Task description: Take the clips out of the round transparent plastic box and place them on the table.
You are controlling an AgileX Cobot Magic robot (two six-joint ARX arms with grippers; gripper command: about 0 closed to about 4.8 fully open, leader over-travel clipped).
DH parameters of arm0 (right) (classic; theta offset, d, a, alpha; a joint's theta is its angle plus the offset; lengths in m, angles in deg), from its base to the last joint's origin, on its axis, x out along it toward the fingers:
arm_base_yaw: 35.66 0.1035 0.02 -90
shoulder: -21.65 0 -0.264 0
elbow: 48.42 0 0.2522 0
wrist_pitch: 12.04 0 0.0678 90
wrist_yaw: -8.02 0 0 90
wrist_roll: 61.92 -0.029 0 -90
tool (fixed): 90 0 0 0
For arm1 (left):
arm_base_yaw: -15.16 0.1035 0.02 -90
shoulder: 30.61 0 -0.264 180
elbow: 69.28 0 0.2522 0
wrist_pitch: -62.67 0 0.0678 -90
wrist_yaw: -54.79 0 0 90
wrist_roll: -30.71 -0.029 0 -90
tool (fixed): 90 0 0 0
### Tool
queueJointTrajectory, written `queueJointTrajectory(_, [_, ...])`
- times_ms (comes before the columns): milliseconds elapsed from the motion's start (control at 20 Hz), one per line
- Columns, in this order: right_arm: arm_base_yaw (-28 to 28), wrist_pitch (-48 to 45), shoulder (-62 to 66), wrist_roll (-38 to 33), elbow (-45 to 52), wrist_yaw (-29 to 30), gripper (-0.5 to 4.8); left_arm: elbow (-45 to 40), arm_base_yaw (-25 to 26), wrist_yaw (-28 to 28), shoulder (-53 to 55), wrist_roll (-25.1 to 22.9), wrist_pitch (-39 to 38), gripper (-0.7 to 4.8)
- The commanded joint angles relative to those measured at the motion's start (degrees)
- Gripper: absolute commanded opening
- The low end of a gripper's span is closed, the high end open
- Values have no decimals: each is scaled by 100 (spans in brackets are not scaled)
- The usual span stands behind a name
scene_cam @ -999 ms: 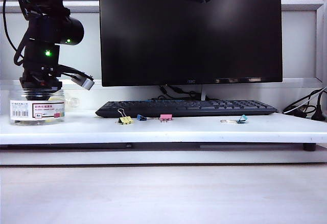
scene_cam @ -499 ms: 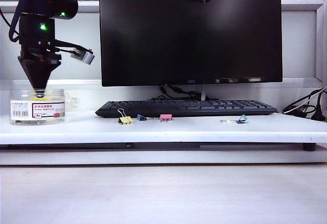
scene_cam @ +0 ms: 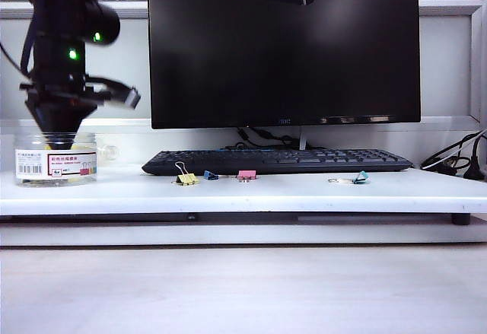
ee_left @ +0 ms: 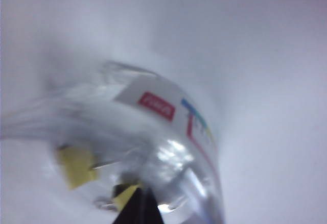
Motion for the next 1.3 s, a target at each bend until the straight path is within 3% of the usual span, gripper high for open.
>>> queueJointTrajectory(50, [7, -48, -26, -24, -28, 39, 212, 2, -4, -2, 74, 566, 31, 16])
queueJointTrajectory(200, [7, -17, -26, -22, -28, 37, 212, 0, -4, 2, 90, 678, 153, 94])
queueJointTrajectory(999, [7, -76, -26, -17, -28, 24, 212, -2, -7, 260, 614, 975, 122, 93])
queueJointTrajectory(1298, [7, -125, -24, -17, -28, 13, 212, -2, -7, 151, 894, 1174, 249, 34])
